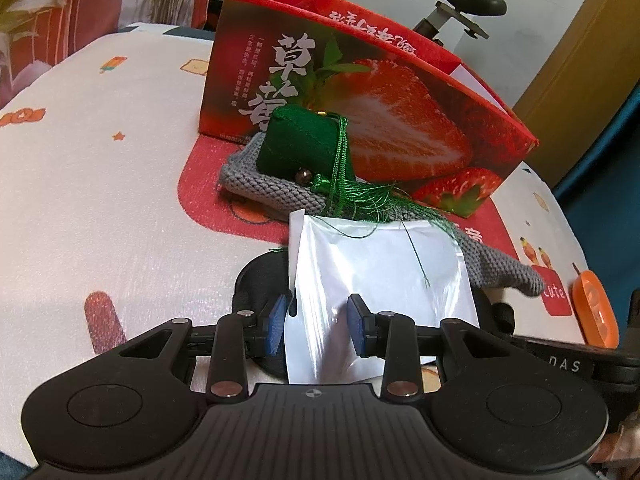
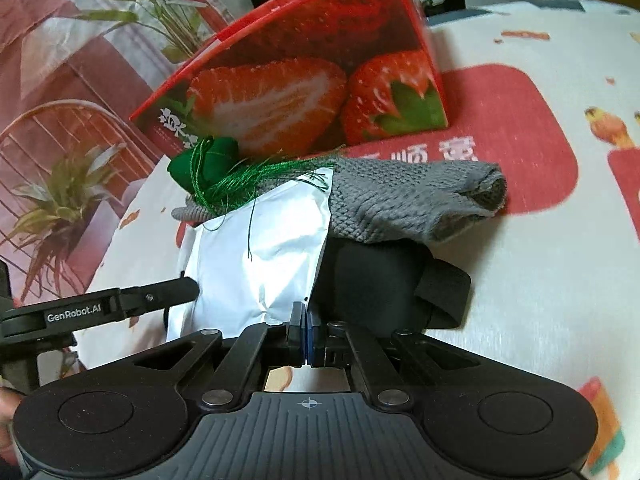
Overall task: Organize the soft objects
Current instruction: 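Lift the white foil pouch off the table with both tools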
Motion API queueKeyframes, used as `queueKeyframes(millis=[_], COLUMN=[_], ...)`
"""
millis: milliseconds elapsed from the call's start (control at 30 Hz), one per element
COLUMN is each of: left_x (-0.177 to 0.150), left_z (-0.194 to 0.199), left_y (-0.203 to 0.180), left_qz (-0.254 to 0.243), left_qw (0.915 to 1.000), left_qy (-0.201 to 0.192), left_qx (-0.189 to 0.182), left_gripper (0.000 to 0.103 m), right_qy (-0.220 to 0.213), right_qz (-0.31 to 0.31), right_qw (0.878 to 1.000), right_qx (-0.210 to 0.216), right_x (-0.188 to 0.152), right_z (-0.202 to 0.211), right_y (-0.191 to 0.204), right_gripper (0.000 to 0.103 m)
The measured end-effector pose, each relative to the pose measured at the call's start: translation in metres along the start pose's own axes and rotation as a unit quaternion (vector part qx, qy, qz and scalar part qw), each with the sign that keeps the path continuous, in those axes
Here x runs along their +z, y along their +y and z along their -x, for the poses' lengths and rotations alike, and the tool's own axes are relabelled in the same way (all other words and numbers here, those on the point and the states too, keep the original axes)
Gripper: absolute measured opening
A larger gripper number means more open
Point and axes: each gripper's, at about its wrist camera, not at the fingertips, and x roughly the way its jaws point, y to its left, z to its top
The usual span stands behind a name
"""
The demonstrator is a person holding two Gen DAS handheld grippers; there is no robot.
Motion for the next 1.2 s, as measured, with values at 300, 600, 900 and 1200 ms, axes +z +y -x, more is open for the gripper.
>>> queueKeyframes(millis=[300, 600, 900, 1200], left_x=[0.008, 0.005, -0.003, -0.004], left_z=[-0.008, 0.002, 0.004, 0.000], left_y=[-0.002, 0.004, 0.001, 0.001], left_qz=[-0.015, 0.000, -0.010, -0.018], left_qw=[0.9998, 0.9998, 0.9997, 0.9996], left_qy=[-0.012, -0.003, 0.011, 0.011], left_qx=[0.008, -0.018, -0.019, -0.016], left_gripper=[0.036, 0.034, 0.033, 0.034], right_qy=[-0.020, 0.012, 0.005, -0.026], right_qz=[0.036, 0.055, 0.073, 0.073], right_qw=[0.999, 0.998, 0.997, 0.996], right_qx=[-0.019, -0.011, -0.023, -0.032], right_x=[0.011, 0.002, 0.003, 0.023], right_z=[-0.009, 0.012, 0.013, 0.003], right_y=[0.005, 0.014, 0.019, 0.011], right_gripper=[0.001, 0.001, 0.019, 0.020])
